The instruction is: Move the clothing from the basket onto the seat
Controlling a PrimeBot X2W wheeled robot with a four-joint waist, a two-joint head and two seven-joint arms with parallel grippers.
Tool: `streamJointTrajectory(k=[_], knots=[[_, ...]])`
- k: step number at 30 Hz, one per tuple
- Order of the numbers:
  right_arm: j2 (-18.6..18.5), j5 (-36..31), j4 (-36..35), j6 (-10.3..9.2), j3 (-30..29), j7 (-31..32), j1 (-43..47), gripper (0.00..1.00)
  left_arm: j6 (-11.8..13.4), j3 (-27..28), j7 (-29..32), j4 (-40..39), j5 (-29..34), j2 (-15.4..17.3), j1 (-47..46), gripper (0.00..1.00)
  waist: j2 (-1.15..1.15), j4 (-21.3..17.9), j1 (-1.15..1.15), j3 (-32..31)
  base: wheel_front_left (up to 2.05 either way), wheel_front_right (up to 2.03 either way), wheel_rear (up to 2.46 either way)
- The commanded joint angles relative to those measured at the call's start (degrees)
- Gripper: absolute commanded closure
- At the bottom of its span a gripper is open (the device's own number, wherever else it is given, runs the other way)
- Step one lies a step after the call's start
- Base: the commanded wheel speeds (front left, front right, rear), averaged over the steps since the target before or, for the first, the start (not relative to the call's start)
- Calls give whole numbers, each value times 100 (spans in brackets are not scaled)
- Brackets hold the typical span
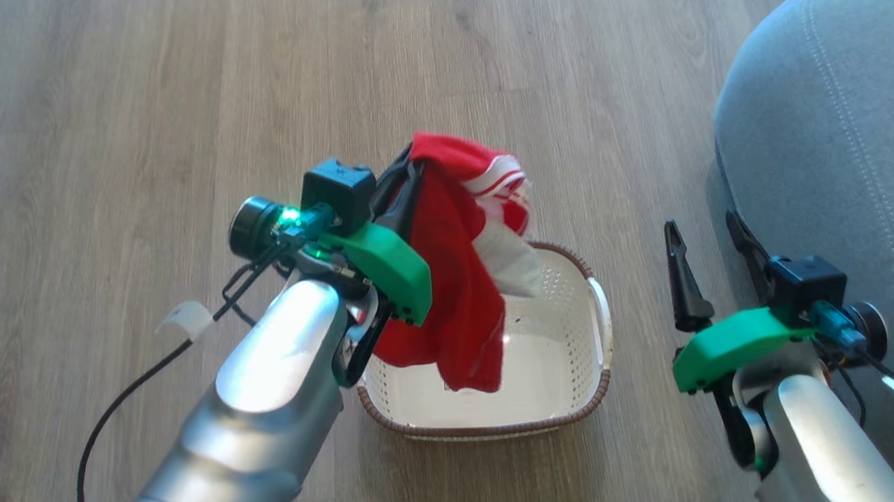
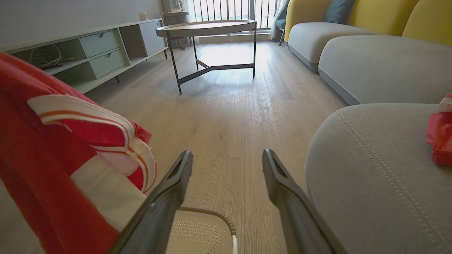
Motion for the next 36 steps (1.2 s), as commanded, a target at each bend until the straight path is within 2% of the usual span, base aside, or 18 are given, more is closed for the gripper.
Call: streamJointTrajectory(k=[1, 9, 26, 31, 36], knots=[[7, 28, -160, 40, 79, -28, -16, 0, 37, 259, -54, -340, 29, 46, -241, 100, -1, 13, 1, -63, 0, 0, 0], [7, 11, -141, 40, 46, -28, 155, 0, 79, 386, -53, -1027, 54, 57, -473, 100, -1, 29, 1, -193, 0, 0, 0], [7, 90, -181, 40, 198, -28, 125, 0, 245, 358, 246, -1735, 87, 134, -806, 100, -1, -16, 1, -174, 0, 0, 0], [7, 151, -511, 40, 471, -28, -6, 0, 271, 326, 269, -1824, 86, 150, -806, 100, -1, -30, 1, -144, 0, 0, 0], [7, 127, -1156, 40, 1039, -28, -273, 0, 283, 289, 271, -1879, 82, 153, -819, 100, -1, -22, 1, -101, 0, 0, 0]])
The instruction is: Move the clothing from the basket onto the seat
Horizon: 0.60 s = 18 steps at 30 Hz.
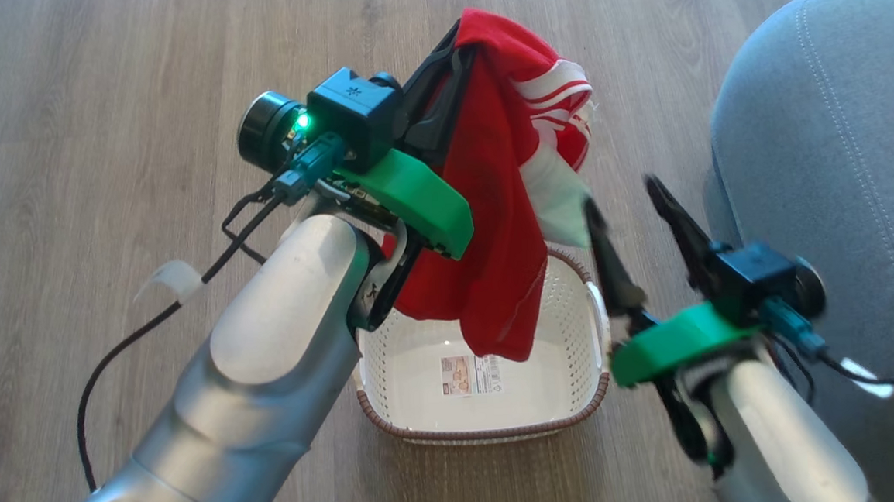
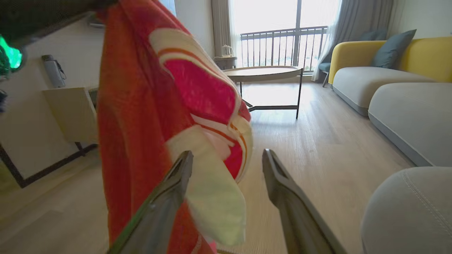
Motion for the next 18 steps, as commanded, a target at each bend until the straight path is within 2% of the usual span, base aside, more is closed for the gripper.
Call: streamJointTrajectory(k=[1, 4, 7, 13, 18], knots=[[11, -20, -423, 40, 308, -28, -380, 0, 32, 170, -11, -230, 19, 115, -388, 100, 0, 9, 0, 19, 0, 0, 0], [11, -107, -621, 40, 760, -28, -680, 0, 27, 124, -19, -243, 15, 111, -395, 100, 0, 36, 0, 49, 0, 0, 0], [8, -141, -526, 40, 1075, -28, -954, 0, 22, 79, -30, -251, 6, 102, -401, 100, 0, 69, 0, 58, 0, 0, 0], [-20, -178, 42, 40, 1479, -28, -1443, 0, 19, -41, -48, -275, -35, 74, -403, 100, 0, 172, 0, 57, 0, 0, 0], [-17, -244, 521, 40, 1555, -28, -1707, 0, 22, -100, -62, -296, -69, 61, -420, 100, 0, 241, 0, 54, 0, 0, 0]])
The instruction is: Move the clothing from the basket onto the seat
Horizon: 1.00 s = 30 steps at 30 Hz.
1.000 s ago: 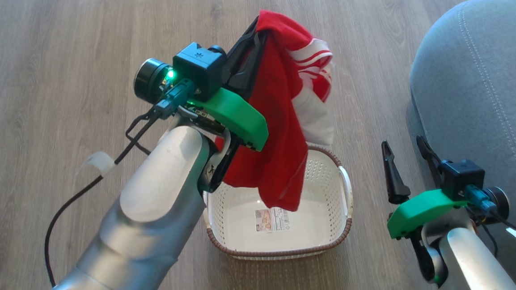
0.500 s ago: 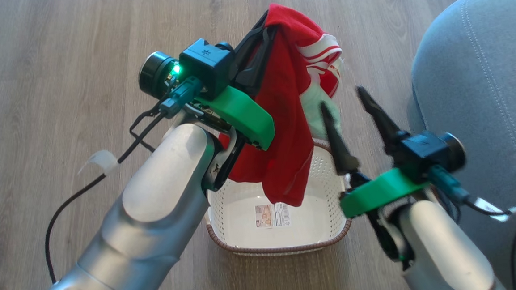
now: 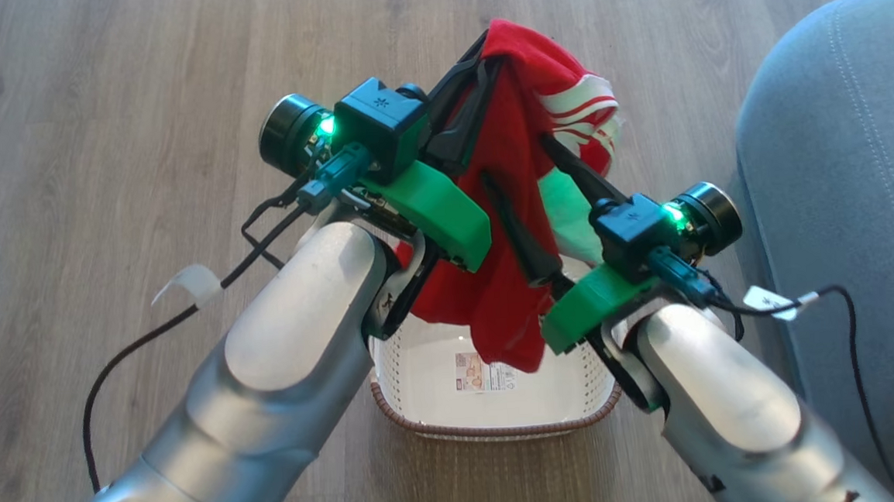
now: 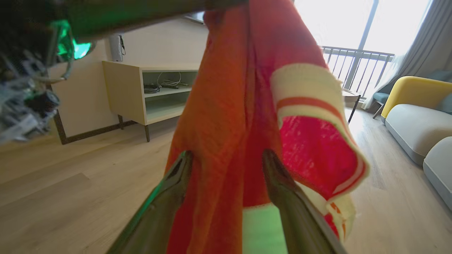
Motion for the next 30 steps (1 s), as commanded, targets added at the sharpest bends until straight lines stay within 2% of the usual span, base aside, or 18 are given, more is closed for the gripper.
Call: streamJointTrajectory(k=[1, 8, 14, 18, 19, 21, 23, 24, 30], knots=[[60, -34, -76, 40, 89, -28, -216, 0, 24, 172, -63, -212, -51, 63, -381, 100, 0, 22, 0, -4, 0, 0, 0], [76, -19, 717, 40, 131, -28, -479, 0, 23, 49, -84, -254, -113, 46, -381, 100, 0, 123, 0, -28, 0, 0, 0], [83, 281, 1410, 40, 392, -28, -662, 0, 14, -61, -96, -274, -161, 37, -390, 100, 0, 174, 0, -42, 0, 0, 0], [84, 499, 1610, 40, 554, -28, -797, 0, 20, -117, -111, -273, -186, 33, -386, 100, 0, 187, 0, -46, 0, 0, 0], [84, 541, 1627, 40, 586, -28, -828, 5, 20, -129, -115, -269, -193, 32, -384, 100, 0, 191, 0, -44, 0, 0, 0], [84, 626, 1657, 40, 654, -28, -875, 53, 21, -150, -125, -264, -205, 30, -383, 100, 0, 197, 0, -41, 0, 0, 0], [84, 685, 1684, 40, 694, -28, -915, 96, 24, -168, -134, -258, -217, 29, -383, 100, 0, 203, 0, -36, 0, 0, 0], [84, 721, 1707, 40, 708, -28, -927, 100, 25, -175, -138, -256, -224, 29, -384, 100, 0, 206, 0, -33, 0, 0, 0], [85, 785, 1706, 40, 643, -28, -910, 100, 30, -190, -166, -194, -258, 36, -369, 100, 0, 192, 0, -3, 0, 0, 0]])
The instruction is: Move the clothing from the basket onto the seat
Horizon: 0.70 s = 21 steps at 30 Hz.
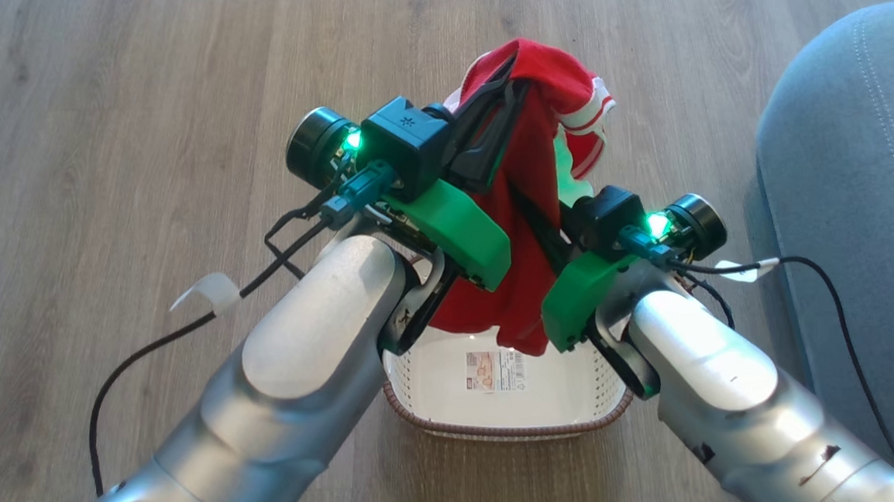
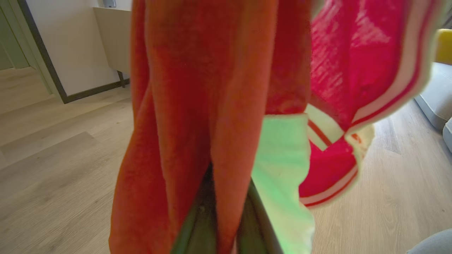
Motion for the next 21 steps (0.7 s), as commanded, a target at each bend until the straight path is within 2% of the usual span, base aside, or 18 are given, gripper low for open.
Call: streamJointTrajectory(k=[1, 5, 6, 7, 8, 15, 21], knots=[[88, 54, -215, 40, -39, -28, -127, 100, 30, 178, -60, -147, -36, 48, -359, 100, 0, -16, 0, 6, 0, 0, 0], [88, -16, -442, 40, -180, -28, -5, 100, 19, 160, -79, -70, -44, 62, -332, 100, 0, -71, 0, 27, 0, 0, 0], [88, -36, -491, 40, -200, -28, 31, 100, 12, 157, -87, -49, -45, 66, -327, 85, 0, -88, 0, 31, 0, 0, 0], [88, -59, -545, 40, -227, -28, 62, 100, 0, 151, -94, -29, -47, 71, -321, 52, 0, -105, 0, 36, 0, 0, 0], [88, -78, -596, 40, -255, -28, 93, 100, -19, 147, -97, -1, -64, 73, -311, 0, 0, -121, 0, 40, 0, 0, 0], [66, -193, -986, 40, -520, -28, 309, 100, -165, 124, -123, 174, -150, 107, -266, 0, 0, -232, 0, 66, 0, 0, 0], [-12, -314, -1536, 40, -946, -28, 651, 100, -390, 6, -141, 435, -190, 197, -205, 0, 0, -406, 0, 76, 0, 0, 0]])
